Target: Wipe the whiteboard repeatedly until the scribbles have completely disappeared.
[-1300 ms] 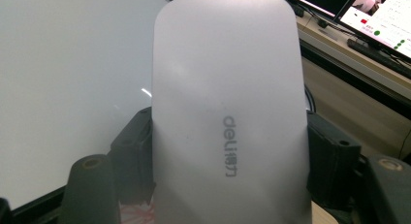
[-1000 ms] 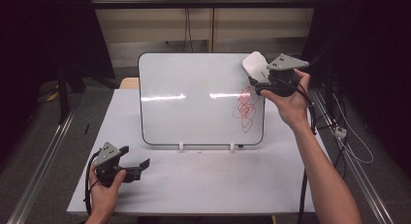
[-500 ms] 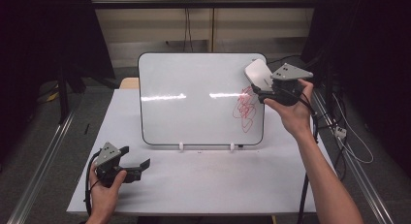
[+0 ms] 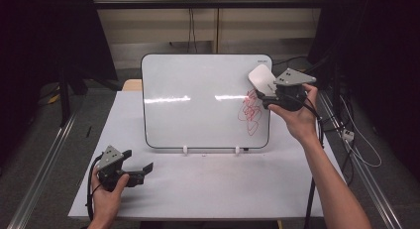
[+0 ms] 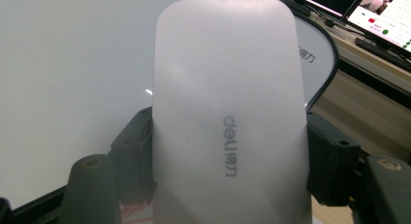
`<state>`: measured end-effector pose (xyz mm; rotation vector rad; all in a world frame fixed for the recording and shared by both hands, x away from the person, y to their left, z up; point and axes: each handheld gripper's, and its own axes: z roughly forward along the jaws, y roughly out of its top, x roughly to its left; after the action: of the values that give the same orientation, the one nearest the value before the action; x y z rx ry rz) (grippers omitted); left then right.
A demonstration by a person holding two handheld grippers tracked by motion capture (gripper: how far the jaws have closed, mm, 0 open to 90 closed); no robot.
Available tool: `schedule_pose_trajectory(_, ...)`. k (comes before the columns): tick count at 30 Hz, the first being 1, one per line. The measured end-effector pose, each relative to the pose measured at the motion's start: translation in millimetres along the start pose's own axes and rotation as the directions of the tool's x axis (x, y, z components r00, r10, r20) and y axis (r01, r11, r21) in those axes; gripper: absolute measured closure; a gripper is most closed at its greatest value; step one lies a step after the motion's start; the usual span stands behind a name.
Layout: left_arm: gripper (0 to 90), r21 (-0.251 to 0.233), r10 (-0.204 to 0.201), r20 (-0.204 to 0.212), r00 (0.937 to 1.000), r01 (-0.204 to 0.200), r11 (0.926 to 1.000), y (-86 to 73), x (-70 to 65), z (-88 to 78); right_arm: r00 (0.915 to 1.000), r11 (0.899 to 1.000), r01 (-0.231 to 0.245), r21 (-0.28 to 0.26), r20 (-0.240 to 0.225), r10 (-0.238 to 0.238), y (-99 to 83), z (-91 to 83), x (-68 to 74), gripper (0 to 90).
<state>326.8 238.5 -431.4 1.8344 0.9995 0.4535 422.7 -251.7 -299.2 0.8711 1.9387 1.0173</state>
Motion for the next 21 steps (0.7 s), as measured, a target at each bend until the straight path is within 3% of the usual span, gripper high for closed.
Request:
schedule_pose_trajectory(9,6.1,-0.005,0.012,-0.003,0.9999,-0.012,0.9999,1.6,-1.6,-2.2,0.9979,0.998,0.060,0.021,-0.025,-0.059,4.8,14.6,15.1,30.9)
schedule_pose_trajectory(21,6.1,0.003,0.014,-0.002,0.9999,-0.014,0.9999,1.7,-3.1,-0.5,0.9974,0.997,0.072,0.036,0.006,-0.072,6.2,25.7,10.2,30.9)
